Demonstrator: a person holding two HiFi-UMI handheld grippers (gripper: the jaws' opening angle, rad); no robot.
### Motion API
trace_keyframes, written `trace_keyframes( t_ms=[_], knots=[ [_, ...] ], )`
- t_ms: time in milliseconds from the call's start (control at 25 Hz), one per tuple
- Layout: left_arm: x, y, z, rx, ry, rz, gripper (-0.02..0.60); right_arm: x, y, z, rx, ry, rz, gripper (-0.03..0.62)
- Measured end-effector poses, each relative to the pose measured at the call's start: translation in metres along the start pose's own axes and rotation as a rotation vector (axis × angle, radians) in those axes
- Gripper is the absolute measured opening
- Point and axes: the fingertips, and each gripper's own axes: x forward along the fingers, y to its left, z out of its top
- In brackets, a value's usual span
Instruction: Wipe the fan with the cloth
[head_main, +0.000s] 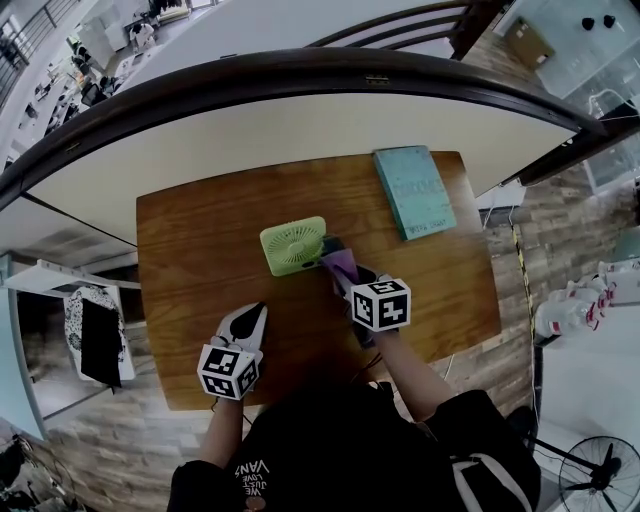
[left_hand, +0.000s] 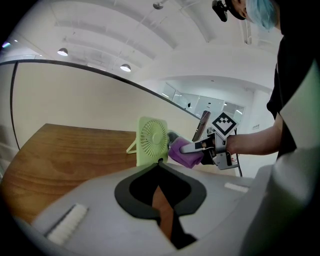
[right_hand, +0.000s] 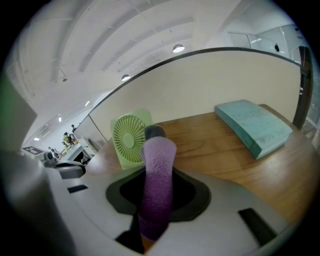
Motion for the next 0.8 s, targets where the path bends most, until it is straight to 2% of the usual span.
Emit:
trace_keyframes(
  t_ms=[160, 360, 640, 800],
  knots=[
    [-0.003, 0.003, 0.001, 0.003, -0.003, -0.005, 0.011, -0.008, 0.021, -0.002, -0.023, -0.008, 0.035, 0.098],
    [-0.008, 0.002, 0.000, 0.007, -0.007, -0.011, 0.011, -0.012, 0.075, -0.019, -0.079, 0.018, 0.148, 0.098],
    [-0.022, 0.008, -0.004, 0.003, -0.005, 0.014, 0.011, 0.018, 0.132, -0.033, -0.164, 0.078, 0.276, 0.098],
    [-0.031, 0.012, -0.007, -0.014, -0.004, 0.047, 0.011, 0.040, 0.140, -0.038, -0.211, 0.120, 0.292, 0.098]
  ],
)
